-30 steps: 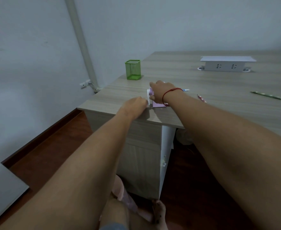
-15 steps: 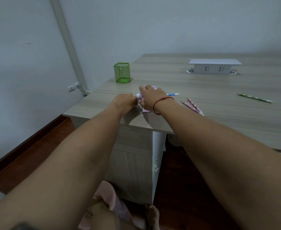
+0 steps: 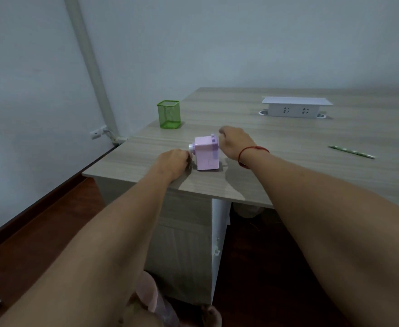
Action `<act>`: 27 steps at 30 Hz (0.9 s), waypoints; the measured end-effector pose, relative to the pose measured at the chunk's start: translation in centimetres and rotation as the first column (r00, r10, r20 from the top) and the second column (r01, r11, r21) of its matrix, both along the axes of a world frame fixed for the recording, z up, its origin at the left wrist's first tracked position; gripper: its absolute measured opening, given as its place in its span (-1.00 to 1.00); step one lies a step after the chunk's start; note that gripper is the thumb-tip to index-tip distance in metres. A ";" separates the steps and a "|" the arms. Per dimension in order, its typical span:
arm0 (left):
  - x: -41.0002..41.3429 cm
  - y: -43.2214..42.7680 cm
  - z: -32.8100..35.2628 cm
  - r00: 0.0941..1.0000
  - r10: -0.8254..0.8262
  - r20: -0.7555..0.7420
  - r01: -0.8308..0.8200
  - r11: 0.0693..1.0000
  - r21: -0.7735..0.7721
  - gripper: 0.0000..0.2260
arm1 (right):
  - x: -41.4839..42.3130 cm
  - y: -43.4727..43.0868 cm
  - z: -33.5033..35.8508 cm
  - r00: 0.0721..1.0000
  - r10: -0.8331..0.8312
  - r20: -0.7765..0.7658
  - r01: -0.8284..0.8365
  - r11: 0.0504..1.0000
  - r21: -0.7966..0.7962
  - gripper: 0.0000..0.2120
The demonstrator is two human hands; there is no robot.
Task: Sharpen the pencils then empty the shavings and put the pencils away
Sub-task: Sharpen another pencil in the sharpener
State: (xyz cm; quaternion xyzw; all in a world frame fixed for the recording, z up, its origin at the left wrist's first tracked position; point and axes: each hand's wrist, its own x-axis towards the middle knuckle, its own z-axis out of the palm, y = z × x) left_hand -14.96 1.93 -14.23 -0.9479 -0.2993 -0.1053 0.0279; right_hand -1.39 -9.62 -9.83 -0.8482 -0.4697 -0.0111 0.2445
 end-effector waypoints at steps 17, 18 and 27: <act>5.2 -3.4 1.0 0.812 0.120 0.572 0.087 0.943 -0.321 -0.73 | 0.3 -1.0 -0.5 0.950 0.102 0.294 -0.035 0.974 -0.226 -0.74; 5.1 -3.5 0.8 0.810 0.124 0.574 0.065 0.953 -0.297 -0.73 | 0.3 -1.1 -0.5 0.946 0.113 0.304 -0.038 0.969 -0.243 -0.74; 5.3 -3.3 0.6 0.832 0.073 0.550 0.095 0.958 -0.272 -0.60 | 1.8 -2.6 -1.1 0.918 0.161 0.362 -0.047 0.951 -0.305 -0.74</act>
